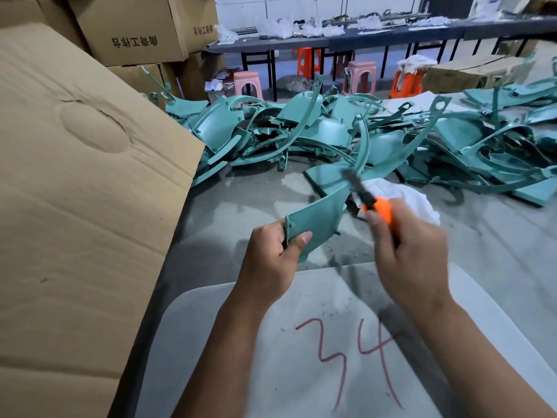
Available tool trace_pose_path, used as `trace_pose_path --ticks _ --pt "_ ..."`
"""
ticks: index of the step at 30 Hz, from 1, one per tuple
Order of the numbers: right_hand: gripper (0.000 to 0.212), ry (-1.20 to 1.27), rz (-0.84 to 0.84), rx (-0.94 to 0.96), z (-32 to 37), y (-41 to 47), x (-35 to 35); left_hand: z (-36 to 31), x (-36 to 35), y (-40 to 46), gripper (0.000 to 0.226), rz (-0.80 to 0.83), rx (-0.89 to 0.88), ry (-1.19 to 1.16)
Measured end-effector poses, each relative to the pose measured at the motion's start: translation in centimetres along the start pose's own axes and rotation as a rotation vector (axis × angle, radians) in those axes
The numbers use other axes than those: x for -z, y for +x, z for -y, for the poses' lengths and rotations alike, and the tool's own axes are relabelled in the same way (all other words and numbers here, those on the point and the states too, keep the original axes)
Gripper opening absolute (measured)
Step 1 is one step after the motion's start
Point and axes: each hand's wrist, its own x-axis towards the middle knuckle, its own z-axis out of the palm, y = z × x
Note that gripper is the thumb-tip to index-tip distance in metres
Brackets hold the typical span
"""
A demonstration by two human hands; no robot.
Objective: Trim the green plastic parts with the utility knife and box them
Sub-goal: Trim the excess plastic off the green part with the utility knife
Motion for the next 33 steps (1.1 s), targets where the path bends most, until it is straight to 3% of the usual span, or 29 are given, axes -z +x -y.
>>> trace_pose_path --ticks 3,9,12,16,18,21,26,29,33 --pt "0.031 0.007 0.115 0.128 0.9 -0.4 -0.7 0.0 0.5 0.0 0.031 0.033 0.012 -0.005" --pt "0.038 -0.168 0.040 -0.240 -3.5 1.1 0.6 -0.2 3.4 0.4 0.029 0.183 0.015 0.024" --pt "0.040 -0.193 0.044 -0.248 -3.7 0.7 0.3 -0.3 4.2 0.3 0.025 0.226 0.082 -0.200" --pt "0.040 -0.181 0.070 -0.220 -2.5 0.5 -0.3 -0.2 4.7 0.3 0.029 -0.008 0.141 -0.227" --pt "0.041 -0.155 0.078 -0.203 -2.1 0.4 -0.4 -0.2 4.6 0.5 0.023 -0.150 0.091 -0.186" --pt "0.039 -0.052 0.092 -0.104 -0.7 -0.1 -0.6 -0.3 4.6 0.9 0.037 -0.287 -0.001 -0.141" --pt "0.038 -0.002 0.149 -0.008 0.2 -0.1 -1.0 0.2 5.1 0.7 0.031 -0.265 0.005 -0.169" --pt "0.037 -0.067 0.094 -0.148 -2.0 0.6 -0.2 0.8 6.0 0.7 0.014 -0.274 0.037 -0.164" --pt "0.040 -0.261 0.090 -0.389 -5.6 1.2 1.0 0.9 6.7 0.9 0.018 -0.286 0.052 -0.138"
